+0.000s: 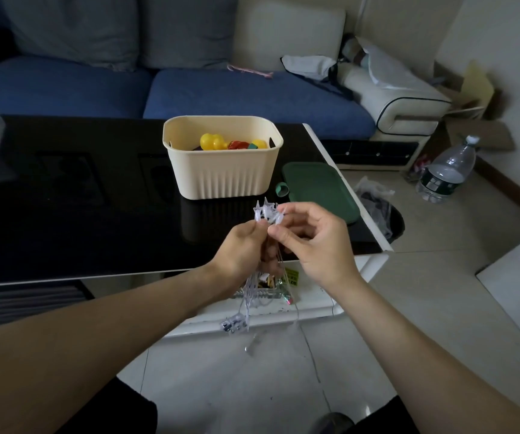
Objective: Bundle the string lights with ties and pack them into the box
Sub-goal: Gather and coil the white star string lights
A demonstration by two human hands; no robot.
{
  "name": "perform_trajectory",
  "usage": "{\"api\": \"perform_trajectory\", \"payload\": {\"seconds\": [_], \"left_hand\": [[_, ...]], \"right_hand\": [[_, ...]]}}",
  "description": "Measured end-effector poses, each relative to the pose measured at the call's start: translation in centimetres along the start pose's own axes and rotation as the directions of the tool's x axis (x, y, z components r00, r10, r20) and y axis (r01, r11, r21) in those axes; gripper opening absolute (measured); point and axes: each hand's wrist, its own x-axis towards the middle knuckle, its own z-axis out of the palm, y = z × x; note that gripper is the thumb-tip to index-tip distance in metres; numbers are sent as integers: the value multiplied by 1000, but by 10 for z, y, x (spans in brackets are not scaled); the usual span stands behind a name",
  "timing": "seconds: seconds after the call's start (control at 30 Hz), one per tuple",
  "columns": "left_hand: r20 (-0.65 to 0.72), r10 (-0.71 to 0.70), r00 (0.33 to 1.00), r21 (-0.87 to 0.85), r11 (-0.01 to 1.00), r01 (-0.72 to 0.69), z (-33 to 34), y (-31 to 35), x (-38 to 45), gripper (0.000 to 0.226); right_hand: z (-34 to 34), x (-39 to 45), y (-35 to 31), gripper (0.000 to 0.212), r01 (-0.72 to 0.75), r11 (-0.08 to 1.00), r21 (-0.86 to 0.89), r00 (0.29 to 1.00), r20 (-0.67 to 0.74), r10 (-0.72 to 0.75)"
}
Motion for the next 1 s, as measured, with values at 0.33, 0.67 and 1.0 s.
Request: {"api": "perform_trajectory", "payload": {"seconds": [0.33, 0.67, 1.0], "left_hand": [[33, -6, 999, 116, 993, 2, 1, 0, 5, 38], [17, 71, 997, 152, 986, -73, -3, -2, 5, 32], [-3, 59, 998, 130, 990, -58, 1, -2, 3, 31]], "right_hand": [[3, -2, 5, 31, -255, 960, 113, 963, -59, 263], [5, -6, 5, 5, -304, 950, 73, 951, -33, 307], [9, -6, 3, 7, -278, 960, 33, 958, -57, 280]]}}
